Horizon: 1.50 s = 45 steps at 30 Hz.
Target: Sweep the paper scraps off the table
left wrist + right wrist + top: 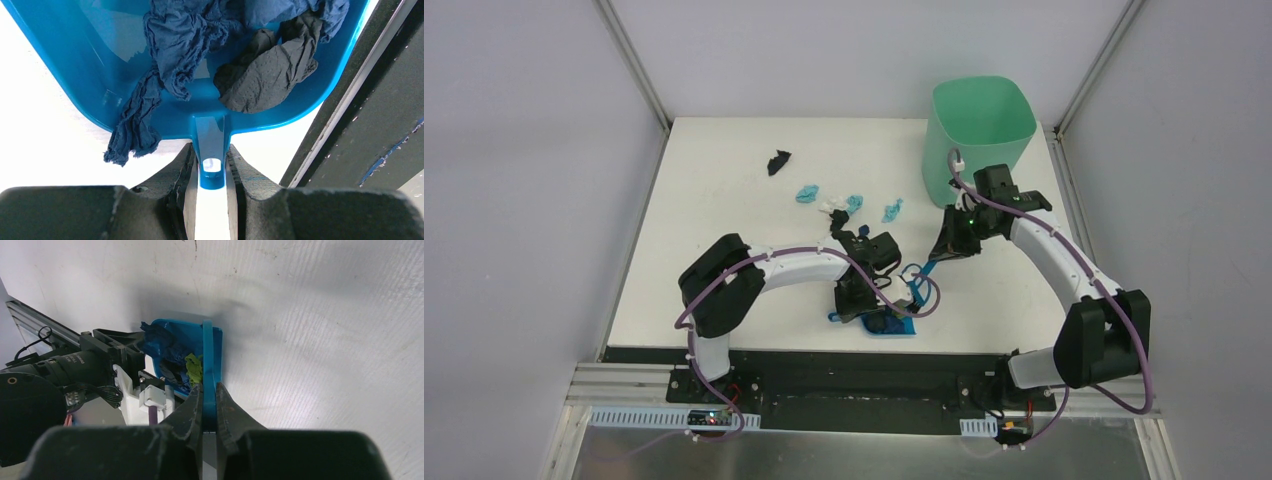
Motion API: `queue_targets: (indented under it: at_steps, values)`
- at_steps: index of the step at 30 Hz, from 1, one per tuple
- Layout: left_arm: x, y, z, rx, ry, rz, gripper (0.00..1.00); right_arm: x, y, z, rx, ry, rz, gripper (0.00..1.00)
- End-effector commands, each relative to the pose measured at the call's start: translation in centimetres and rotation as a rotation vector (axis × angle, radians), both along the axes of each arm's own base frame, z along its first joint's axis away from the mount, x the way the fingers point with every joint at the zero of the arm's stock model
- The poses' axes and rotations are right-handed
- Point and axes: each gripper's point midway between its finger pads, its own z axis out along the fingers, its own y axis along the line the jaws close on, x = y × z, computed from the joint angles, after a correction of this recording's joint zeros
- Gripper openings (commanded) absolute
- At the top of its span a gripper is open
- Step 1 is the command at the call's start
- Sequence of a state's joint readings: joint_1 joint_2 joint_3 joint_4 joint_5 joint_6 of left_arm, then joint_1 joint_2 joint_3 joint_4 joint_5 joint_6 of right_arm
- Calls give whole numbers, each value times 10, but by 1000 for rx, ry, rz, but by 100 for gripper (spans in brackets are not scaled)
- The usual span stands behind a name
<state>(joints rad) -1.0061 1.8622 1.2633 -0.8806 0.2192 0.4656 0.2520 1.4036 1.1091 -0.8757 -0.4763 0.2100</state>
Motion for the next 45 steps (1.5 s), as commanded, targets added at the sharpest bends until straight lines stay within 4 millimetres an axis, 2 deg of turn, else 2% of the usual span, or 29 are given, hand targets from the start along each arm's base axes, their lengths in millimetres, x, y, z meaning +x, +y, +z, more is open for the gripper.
queue_targets:
  at_steps: [1, 13, 20, 23, 29, 33, 38, 41, 45]
  values:
    - [3, -9, 17, -70, -14, -19, 0, 19, -9, 28, -35, -169, 3, 0]
    - [0, 10, 24, -13, -22, -37, 0, 18, -52, 49, -121, -302, -99, 0]
    - [15, 15, 49, 13, -27, 3, 0, 26, -93, 45, -159, -274, -253, 0]
    - [29, 14, 63, 10, -47, 55, 0, 30, -108, 40, -167, -260, -318, 0]
    - [58, 4, 89, -18, -124, 125, 0, 29, -122, 40, -161, -272, -379, 0]
    - [93, -10, 118, -71, -196, 172, 0, 28, -122, 39, -143, -276, -392, 0]
    - [131, -29, 142, -109, -230, 250, 0, 28, -128, 38, -138, -275, -419, 0]
    - [146, -40, 147, -123, -252, 263, 0, 26, -129, 38, -128, -280, -426, 0]
    - [152, -49, 141, -139, -217, 282, 0, 26, -137, 39, -163, -289, -432, 0]
